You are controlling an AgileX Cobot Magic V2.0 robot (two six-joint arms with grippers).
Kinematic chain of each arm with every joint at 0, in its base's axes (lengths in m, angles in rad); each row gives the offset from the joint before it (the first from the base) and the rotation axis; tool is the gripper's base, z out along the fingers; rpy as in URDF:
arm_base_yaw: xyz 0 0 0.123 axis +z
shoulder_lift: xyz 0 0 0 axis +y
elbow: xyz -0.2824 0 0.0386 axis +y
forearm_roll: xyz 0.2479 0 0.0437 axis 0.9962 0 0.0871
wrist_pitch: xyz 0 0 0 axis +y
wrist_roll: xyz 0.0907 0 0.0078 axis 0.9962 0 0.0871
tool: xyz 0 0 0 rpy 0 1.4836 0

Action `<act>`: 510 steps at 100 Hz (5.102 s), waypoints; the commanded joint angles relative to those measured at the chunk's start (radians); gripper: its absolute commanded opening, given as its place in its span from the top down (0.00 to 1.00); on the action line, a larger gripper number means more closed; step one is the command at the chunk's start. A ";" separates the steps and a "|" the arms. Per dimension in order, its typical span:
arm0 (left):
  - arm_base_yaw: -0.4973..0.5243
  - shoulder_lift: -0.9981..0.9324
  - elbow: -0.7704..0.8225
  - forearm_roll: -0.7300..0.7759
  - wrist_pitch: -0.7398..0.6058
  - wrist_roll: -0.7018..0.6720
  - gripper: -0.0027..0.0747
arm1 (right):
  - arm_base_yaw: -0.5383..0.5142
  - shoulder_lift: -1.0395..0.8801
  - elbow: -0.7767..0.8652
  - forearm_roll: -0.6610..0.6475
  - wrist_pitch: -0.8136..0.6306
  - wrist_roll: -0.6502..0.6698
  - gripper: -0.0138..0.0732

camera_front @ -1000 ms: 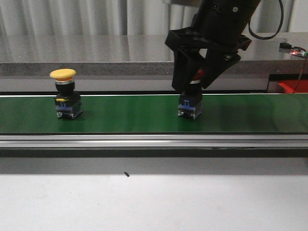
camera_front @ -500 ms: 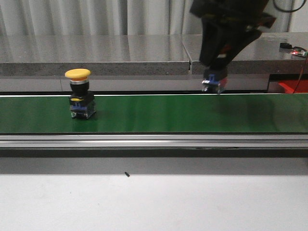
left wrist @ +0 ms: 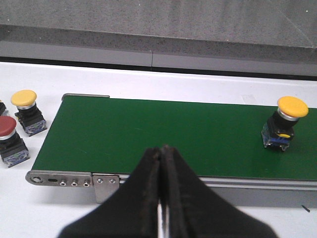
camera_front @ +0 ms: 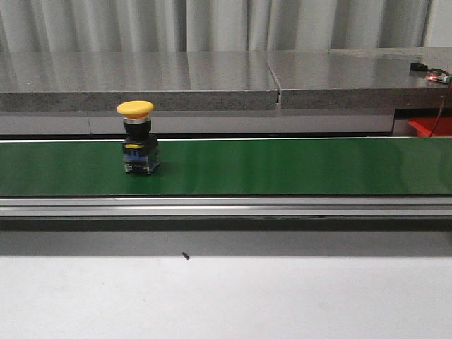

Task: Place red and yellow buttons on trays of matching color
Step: 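Carry the red button into the red tray and open the right gripper, then lower the right gripper onto the yellow button on the belt and grasp it, then carry the yellow button into the yellow tray and open the right gripper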

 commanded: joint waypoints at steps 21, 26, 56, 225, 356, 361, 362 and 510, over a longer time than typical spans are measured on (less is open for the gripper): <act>0.001 0.006 -0.031 -0.012 -0.076 0.000 0.99 | -0.067 0.096 -0.031 0.029 -0.125 0.001 0.72; 0.001 0.006 -0.031 -0.012 -0.076 0.000 0.99 | -0.067 0.113 -0.031 0.029 -0.142 0.001 0.72; 0.001 0.006 -0.031 -0.012 -0.076 0.000 0.99 | -0.067 0.174 -0.031 0.027 -0.170 0.001 0.72; 0.001 0.006 -0.031 -0.012 -0.076 0.000 0.99 | 0.315 -0.324 0.316 0.072 -0.058 -0.141 0.18; 0.001 0.006 -0.031 -0.012 -0.076 0.000 0.99 | 0.659 -0.158 0.322 0.068 -0.230 -0.142 0.27; 0.001 0.006 -0.031 -0.012 -0.076 0.000 0.99 | 0.659 -0.158 0.322 0.068 -0.230 -0.142 0.38; 0.001 0.006 -0.031 -0.012 -0.076 0.000 0.99 | 0.659 -0.158 0.322 0.068 -0.229 -0.142 0.39; 0.001 0.006 -0.031 -0.012 -0.076 0.000 0.99 | -0.203 -0.411 0.725 0.050 -0.422 0.020 0.64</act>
